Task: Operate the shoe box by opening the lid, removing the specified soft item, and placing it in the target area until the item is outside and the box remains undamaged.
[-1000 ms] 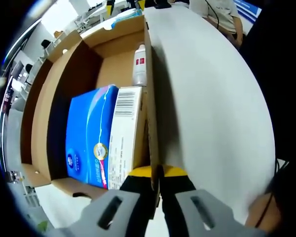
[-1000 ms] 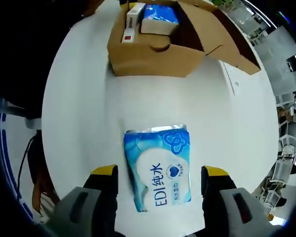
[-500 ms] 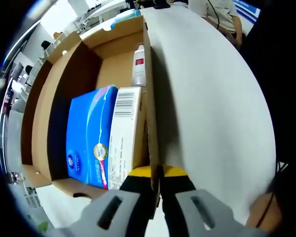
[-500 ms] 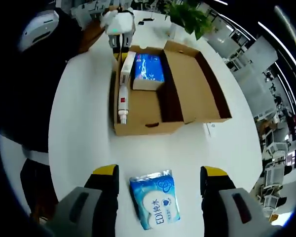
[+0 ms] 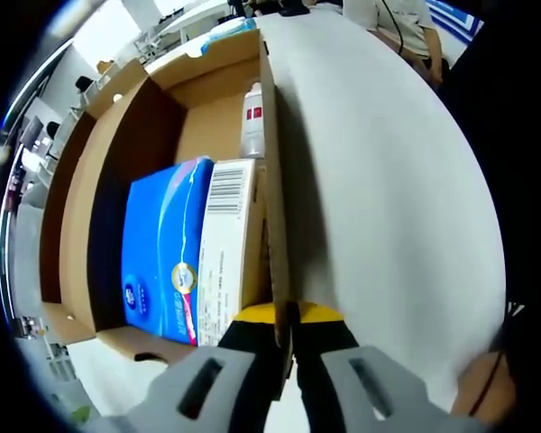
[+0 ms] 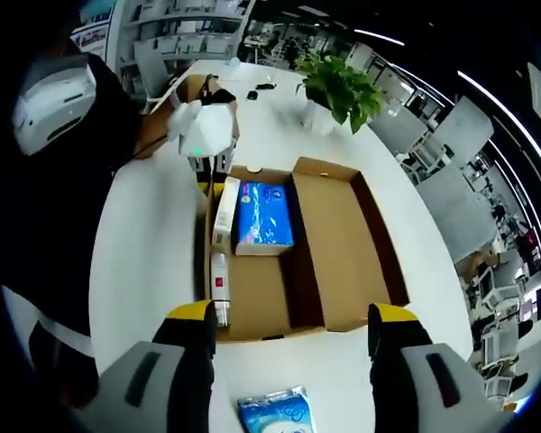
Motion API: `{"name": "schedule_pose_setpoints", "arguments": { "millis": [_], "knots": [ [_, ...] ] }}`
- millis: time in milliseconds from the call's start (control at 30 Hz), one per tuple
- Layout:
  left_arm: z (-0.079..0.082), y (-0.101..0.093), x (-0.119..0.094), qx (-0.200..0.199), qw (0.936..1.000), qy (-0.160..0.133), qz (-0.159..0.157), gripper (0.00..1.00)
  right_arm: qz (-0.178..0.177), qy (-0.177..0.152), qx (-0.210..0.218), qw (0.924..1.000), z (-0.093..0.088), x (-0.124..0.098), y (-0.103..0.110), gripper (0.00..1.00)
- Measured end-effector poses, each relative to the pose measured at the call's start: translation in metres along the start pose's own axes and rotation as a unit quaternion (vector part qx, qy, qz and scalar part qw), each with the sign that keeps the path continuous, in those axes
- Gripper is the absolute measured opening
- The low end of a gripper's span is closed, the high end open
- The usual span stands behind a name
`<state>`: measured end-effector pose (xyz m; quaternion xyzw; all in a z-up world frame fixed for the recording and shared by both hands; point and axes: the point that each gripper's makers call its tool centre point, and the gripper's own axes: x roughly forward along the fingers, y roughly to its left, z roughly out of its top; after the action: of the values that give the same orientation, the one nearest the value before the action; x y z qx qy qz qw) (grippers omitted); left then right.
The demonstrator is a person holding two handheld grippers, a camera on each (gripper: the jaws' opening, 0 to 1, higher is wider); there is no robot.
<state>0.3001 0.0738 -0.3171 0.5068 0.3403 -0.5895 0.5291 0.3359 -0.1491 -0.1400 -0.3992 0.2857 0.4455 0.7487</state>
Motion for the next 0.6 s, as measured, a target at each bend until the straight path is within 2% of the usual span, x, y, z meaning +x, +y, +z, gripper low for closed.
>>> {"name": "schedule_pose_setpoints", "arguments": {
  "millis": [67,100,133,233,333,500,600],
  "knots": [
    [0.0,0.0,0.0,0.001,1.0,0.0,0.0,0.04,-0.007,-0.002,0.004,1.0,0.005,0.0,-0.003,0.7],
    [0.0,0.0,0.0,0.001,1.0,0.0,-0.001,0.04,-0.002,-0.002,0.035,0.9994,0.008,0.001,-0.003,0.68],
    [0.0,0.0,0.0,0.0,1.0,0.0,-0.001,0.04,-0.002,-0.006,0.048,0.9988,0.012,0.002,-0.004,0.68],
    [0.0,0.0,0.0,0.0,1.0,-0.001,-0.001,0.03,0.002,-0.018,0.04,0.999,0.024,0.004,-0.005,0.67],
    [0.0,0.0,0.0,-0.001,1.0,-0.001,-0.002,0.04,0.003,-0.019,0.04,0.999,0.024,0.005,-0.005,0.67],
    [0.001,-0.001,0.0,0.005,1.0,-0.005,0.0,0.05,0.017,-0.007,0.025,0.9995,0.042,0.027,0.003,0.66],
    [0.001,0.0,0.0,0.005,1.0,-0.005,0.001,0.05,0.025,0.003,0.018,0.9995,0.043,0.039,0.007,0.66]
  ]
}}
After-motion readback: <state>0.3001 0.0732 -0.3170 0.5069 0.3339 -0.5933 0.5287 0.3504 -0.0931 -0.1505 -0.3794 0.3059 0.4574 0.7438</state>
